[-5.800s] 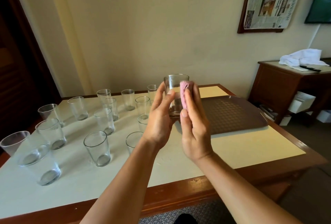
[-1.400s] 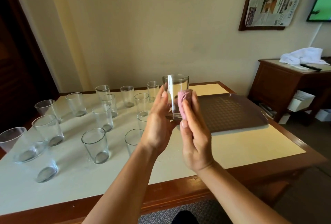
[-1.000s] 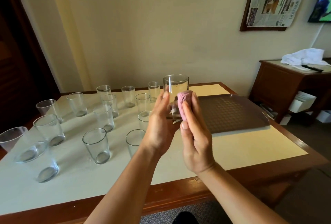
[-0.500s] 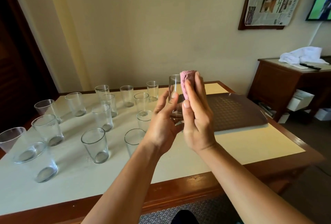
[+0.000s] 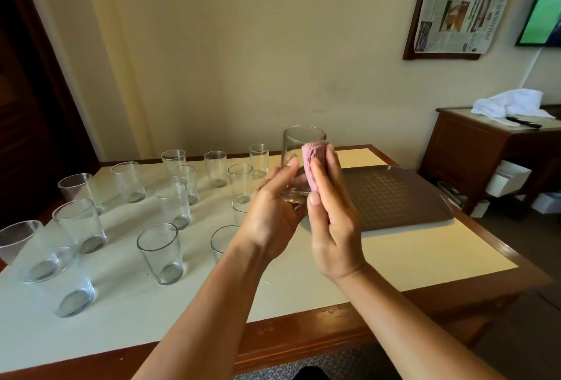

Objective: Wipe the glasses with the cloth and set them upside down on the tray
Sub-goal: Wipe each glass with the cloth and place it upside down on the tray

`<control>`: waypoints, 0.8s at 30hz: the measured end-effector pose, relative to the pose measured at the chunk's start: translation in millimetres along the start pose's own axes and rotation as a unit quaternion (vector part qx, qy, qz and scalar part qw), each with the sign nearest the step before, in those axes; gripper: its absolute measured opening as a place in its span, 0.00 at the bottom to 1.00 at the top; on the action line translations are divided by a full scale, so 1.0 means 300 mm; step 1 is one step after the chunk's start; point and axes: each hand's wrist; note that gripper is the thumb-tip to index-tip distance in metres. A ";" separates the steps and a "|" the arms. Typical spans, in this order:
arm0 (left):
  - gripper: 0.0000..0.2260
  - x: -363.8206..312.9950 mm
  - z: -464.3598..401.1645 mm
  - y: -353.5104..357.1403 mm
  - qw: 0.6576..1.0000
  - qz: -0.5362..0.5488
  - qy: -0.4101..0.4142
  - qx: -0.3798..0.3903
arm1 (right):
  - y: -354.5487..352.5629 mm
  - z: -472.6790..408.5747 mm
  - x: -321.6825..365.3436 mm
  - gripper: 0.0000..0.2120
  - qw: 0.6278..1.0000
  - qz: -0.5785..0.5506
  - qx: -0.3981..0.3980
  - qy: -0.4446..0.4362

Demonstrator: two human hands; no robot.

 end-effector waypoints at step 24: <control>0.14 -0.049 -0.032 -0.071 0.988 0.039 0.115 -0.098 | -0.037 -0.028 0.005 0.21 0.977 0.196 0.032 -0.083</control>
Point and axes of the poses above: each hand's wrist, its own z-axis away from the middle knuckle, its own y-axis out of the palm, x = y × z, and after that the axes turned 3 degrees about z, right-handed
